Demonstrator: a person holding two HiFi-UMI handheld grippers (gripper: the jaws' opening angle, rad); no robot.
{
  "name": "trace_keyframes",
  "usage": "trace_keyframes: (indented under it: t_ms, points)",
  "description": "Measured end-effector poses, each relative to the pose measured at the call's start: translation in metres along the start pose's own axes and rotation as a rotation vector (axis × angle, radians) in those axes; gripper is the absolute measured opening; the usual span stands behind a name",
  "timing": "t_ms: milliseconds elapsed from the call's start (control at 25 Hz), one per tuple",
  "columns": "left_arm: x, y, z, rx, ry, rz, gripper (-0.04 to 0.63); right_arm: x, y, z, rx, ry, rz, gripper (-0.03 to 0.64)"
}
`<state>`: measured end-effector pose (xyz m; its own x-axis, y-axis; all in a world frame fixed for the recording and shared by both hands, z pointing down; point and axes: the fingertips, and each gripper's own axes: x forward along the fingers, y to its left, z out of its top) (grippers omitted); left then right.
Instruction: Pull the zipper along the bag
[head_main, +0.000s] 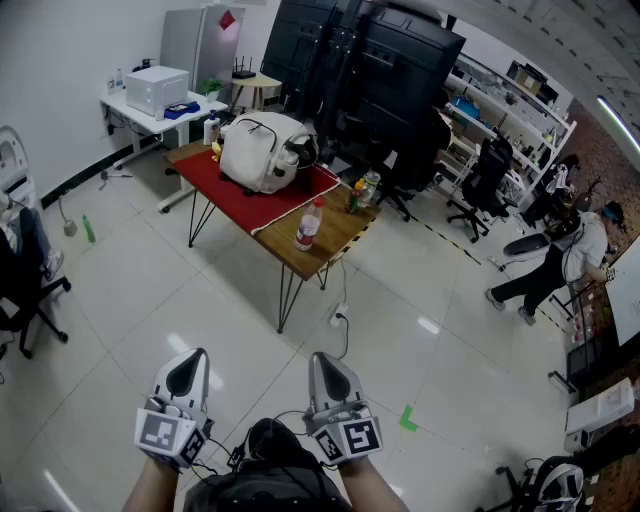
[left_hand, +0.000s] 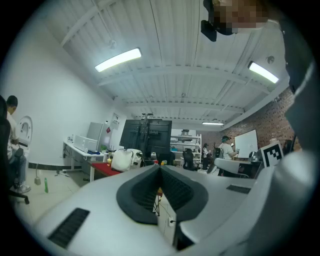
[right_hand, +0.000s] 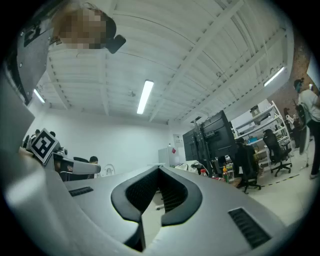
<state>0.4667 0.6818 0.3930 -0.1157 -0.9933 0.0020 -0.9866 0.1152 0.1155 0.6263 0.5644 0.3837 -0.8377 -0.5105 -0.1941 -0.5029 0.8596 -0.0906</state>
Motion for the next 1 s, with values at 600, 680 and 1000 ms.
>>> trace_keyframes:
  t_ms: [600, 680, 1000]
  points:
    - [0.055, 0.090, -0.004, 0.009, -0.004, 0.064, 0.021, 0.125, 0.001, -0.039, 0.001, -0.003, 0.088, 0.021]
    - [0.076, 0.110, -0.003, 0.007, -0.014, 0.090, 0.021, 0.154, -0.008, -0.048, 0.000, 0.000, 0.098, 0.021]
    - [0.192, 0.199, 0.000, -0.021, 0.031, 0.135, 0.021, 0.298, -0.050, -0.082, 0.027, 0.030, 0.121, 0.023]
